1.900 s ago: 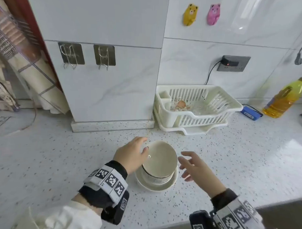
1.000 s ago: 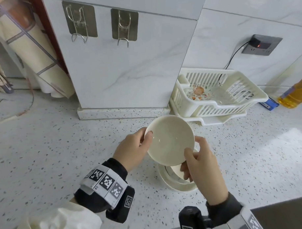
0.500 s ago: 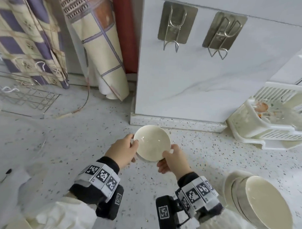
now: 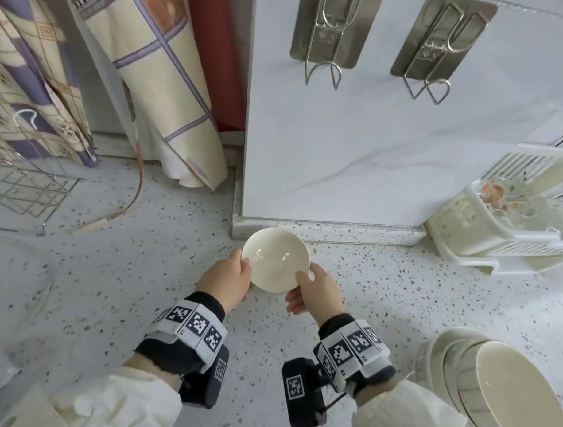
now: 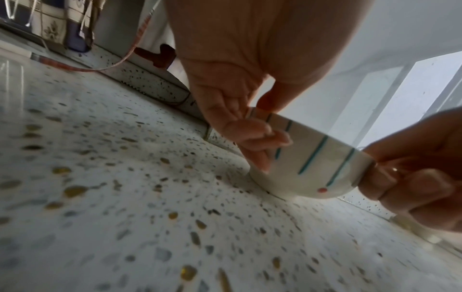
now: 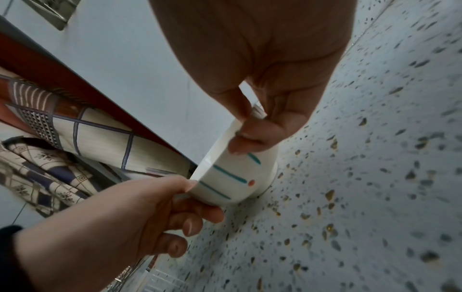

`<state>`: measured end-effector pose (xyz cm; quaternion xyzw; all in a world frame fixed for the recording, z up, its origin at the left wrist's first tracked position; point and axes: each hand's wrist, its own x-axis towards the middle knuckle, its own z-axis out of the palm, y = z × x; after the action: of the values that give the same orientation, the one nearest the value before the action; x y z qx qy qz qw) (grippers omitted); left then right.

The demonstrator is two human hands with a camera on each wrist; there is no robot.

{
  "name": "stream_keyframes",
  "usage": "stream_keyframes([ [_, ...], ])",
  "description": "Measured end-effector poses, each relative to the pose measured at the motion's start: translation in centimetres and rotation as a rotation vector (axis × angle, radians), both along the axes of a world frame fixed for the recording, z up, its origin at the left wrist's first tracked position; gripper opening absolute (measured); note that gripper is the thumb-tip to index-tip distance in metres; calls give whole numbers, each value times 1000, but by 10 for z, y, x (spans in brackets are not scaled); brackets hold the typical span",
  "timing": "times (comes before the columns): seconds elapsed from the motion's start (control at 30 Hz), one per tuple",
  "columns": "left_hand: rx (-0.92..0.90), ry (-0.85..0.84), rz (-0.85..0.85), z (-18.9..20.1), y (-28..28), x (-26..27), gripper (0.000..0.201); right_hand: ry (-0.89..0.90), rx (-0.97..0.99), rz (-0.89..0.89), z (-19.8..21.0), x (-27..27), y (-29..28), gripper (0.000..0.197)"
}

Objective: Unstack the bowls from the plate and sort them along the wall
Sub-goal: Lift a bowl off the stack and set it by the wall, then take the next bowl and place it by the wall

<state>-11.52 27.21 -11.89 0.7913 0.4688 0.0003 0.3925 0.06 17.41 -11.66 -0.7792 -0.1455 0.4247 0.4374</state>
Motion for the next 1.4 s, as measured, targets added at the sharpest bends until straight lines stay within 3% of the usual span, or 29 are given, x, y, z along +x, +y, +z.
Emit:
stream_keyframes([
  [0.23, 67, 17, 29, 7, -9, -8, 40, 73, 16, 49, 14, -1, -18, 46],
  [0.37, 191, -143, 127, 26, -30, -15, 33, -70, 52, 236, 53, 0, -60, 37],
  [0.47, 227, -247, 107, 37, -59, -11, 29, -184, 140, 315, 88, 2, -110, 26],
  [0.63, 118, -334, 42, 46, -132, 20, 28, -480, 205, 140, 114, 31, -198, 19],
  [0.7, 46, -359, -20, 47, -166, 35, 31, -685, 123, 55, 111, 52, -230, 18],
  [0.8, -60, -331, -125, 41, -216, 56, 38, -856, -57, -71, 93, 77, -274, 24],
  [0.93, -179, -286, -194, 30, -262, 76, 49, -732, -235, -22, 71, 94, -304, 41],
  [1.03, -153, -268, -173, 26, -281, 84, 55, -639, -271, 76, 61, 97, -308, 37],
  [1.4, -80, -153, -101, 24, -293, 88, 58, -637, -129, 68, 53, 103, -308, 45],
])
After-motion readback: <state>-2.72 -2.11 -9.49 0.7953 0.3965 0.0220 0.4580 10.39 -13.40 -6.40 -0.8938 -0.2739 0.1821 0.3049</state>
